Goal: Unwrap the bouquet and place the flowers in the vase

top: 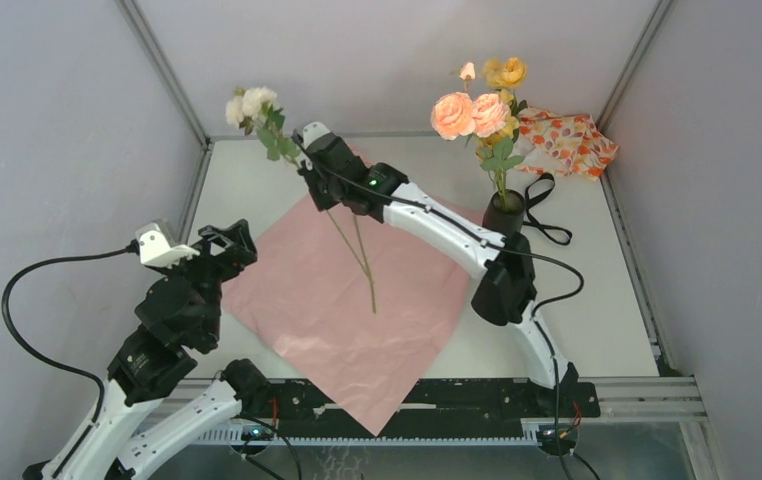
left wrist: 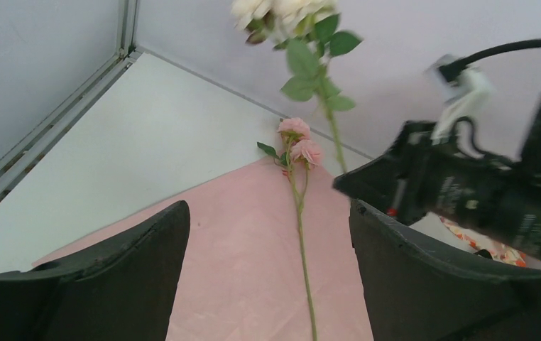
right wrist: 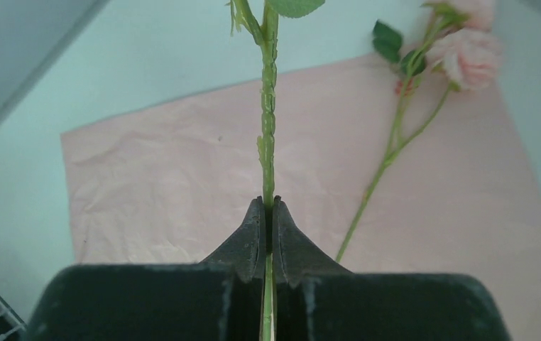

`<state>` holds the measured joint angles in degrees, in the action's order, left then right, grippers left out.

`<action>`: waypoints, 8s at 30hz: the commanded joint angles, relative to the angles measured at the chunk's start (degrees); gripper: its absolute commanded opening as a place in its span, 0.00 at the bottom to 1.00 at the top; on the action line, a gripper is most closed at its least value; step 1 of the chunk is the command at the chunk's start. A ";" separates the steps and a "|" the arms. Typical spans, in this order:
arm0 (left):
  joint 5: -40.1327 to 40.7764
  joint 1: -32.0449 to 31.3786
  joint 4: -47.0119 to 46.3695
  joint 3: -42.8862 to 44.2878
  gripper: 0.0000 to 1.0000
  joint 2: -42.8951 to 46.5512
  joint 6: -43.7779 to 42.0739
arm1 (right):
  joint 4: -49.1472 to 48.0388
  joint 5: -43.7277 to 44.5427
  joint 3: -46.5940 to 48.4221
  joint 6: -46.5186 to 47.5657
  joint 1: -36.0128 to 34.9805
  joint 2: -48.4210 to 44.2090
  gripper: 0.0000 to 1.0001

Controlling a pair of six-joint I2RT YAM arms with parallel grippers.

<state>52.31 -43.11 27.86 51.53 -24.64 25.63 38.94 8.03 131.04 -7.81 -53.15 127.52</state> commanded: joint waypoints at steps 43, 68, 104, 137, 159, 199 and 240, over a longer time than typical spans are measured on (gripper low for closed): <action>-7.96 0.02 -5.30 -1.07 0.86 -9.62 5.73 | -49.06 40.76 -60.78 21.07 12.06 -73.48 0.00; -8.40 0.04 -6.57 -1.67 0.87 -12.41 6.17 | -82.77 34.42 -75.46 33.89 22.57 -66.60 0.00; -10.72 0.04 -8.90 -3.36 0.86 -15.97 7.57 | -96.74 36.02 -99.06 26.45 20.13 -65.56 0.00; -12.78 0.05 -10.35 -3.75 0.86 -19.16 8.24 | -80.98 37.12 -100.45 17.99 17.22 -77.43 0.66; -31.52 9.62 -10.26 5.49 0.94 -39.76 14.94 | -65.10 24.73 -93.12 6.38 9.29 -102.87 0.65; -39.78 25.65 19.03 74.97 0.69 -114.12 17.04 | -49.48 14.08 -88.59 -0.49 -2.71 -93.97 0.67; -43.27 26.69 15.39 68.40 0.00 -112.74 13.69 | -49.54 11.29 -90.08 -4.20 -2.68 -93.28 0.68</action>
<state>8.27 -16.58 42.87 124.51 -142.15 41.04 -9.21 19.70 41.54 -10.79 -55.35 34.39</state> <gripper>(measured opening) 0.030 0.674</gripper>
